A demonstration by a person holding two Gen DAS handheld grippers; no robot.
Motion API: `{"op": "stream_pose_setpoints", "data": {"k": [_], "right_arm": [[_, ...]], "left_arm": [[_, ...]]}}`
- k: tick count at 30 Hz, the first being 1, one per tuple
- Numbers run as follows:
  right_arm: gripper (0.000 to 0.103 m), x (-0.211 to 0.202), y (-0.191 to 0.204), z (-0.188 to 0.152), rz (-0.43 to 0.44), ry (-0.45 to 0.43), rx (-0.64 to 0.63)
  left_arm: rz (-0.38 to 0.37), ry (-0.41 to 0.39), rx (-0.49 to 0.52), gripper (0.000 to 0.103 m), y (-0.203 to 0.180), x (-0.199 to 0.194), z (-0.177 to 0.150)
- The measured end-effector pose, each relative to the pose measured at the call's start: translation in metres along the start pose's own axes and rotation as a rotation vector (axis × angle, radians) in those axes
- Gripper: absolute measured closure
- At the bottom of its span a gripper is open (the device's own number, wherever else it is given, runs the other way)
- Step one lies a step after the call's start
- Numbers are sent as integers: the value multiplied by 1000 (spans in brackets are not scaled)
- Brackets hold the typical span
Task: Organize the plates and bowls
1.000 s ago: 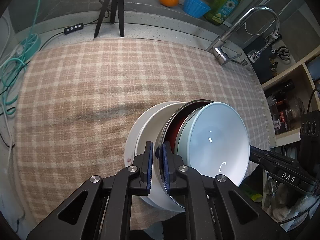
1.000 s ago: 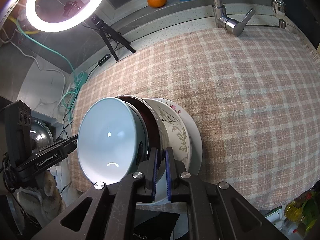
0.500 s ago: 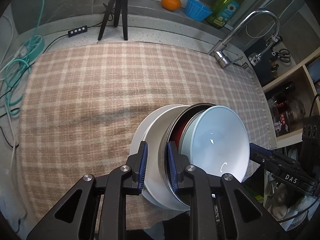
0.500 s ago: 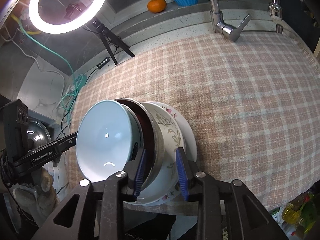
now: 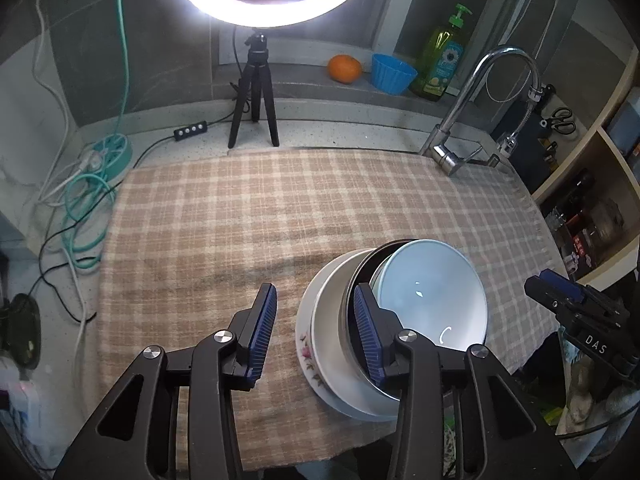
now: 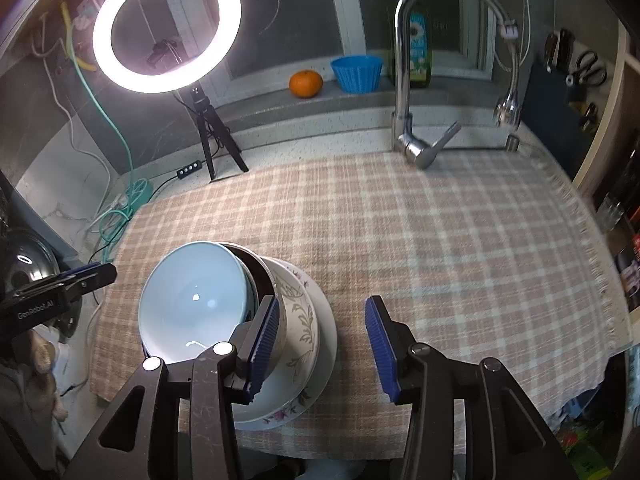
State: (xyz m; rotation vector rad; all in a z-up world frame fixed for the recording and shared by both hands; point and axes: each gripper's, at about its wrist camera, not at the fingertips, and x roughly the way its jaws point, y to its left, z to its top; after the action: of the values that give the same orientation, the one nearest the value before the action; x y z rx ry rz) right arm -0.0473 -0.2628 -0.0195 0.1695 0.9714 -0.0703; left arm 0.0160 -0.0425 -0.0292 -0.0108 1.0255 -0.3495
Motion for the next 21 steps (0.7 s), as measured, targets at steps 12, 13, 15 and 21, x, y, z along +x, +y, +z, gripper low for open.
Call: {"op": "stream_pose_setpoints", "data": {"k": [12,13,15,21], "right_arm": [[34,-33,27,0,-68,-146,-67],[33,-34,28,1,-73,-155,-73],[33,-35,31,2,-78,-163,-82],[32,-34,32,4,-70,-166,-74]], "left_arm": [[90,-123,-53,36,2,-35,-11],[86,-123,-62,36,4,-35,-11],[94,-118,-64,36,5,-35,-10],[98,-123,-47,36,1,-38,-11]]}}
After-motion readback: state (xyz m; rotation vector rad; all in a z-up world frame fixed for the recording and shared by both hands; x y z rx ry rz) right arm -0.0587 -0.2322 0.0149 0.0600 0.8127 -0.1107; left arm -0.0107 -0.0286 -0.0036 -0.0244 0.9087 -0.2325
